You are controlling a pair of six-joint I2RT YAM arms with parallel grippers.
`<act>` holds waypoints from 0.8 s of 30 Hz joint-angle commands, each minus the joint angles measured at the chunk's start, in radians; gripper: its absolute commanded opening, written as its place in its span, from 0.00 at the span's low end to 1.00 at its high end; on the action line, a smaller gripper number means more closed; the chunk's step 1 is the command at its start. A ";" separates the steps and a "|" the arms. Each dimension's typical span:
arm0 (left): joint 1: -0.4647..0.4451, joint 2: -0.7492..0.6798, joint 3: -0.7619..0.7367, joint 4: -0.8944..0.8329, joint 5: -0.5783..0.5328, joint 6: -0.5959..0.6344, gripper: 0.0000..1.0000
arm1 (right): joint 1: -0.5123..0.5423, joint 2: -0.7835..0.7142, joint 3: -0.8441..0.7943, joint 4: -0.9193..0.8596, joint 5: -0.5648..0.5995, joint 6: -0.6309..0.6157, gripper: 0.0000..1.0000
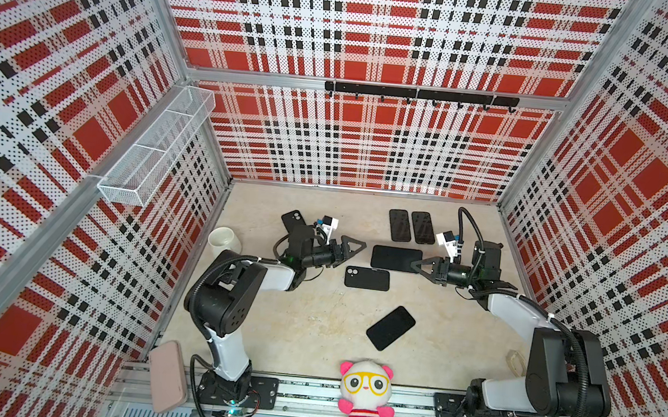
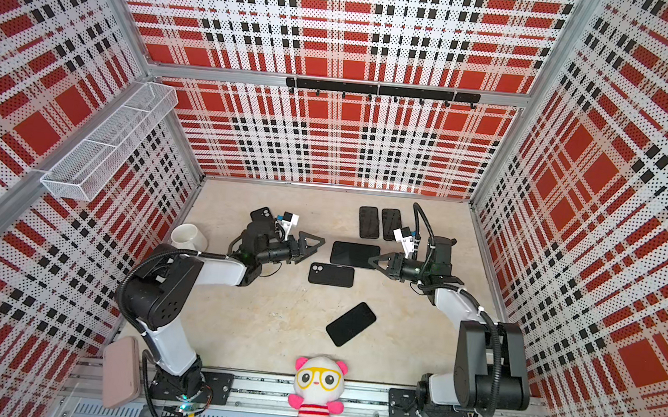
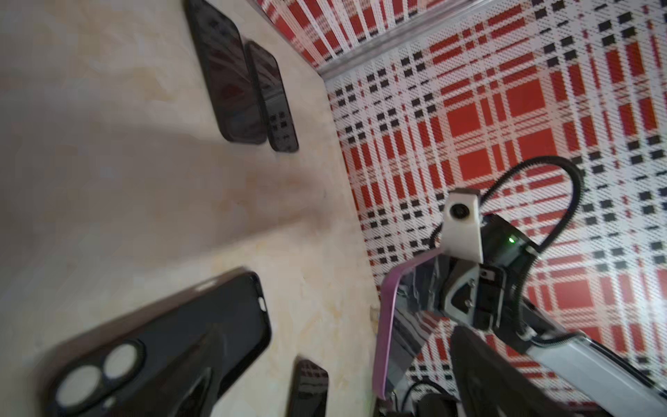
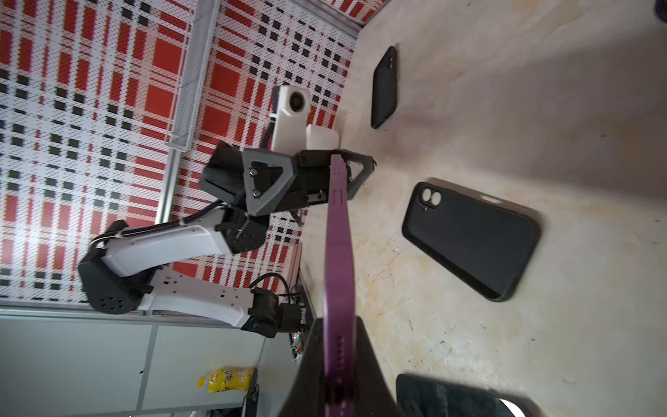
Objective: Put the phone into the phone case
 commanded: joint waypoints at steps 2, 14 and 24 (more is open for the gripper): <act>0.019 -0.004 0.205 -0.633 -0.146 0.389 0.98 | -0.006 0.002 0.067 -0.249 0.095 -0.177 0.00; 0.033 0.116 0.258 -0.779 -0.118 0.431 0.79 | 0.116 0.167 0.096 -0.136 0.159 -0.071 0.00; 0.007 0.133 0.239 -0.815 -0.111 0.470 0.65 | 0.138 0.253 0.104 -0.056 0.165 0.006 0.00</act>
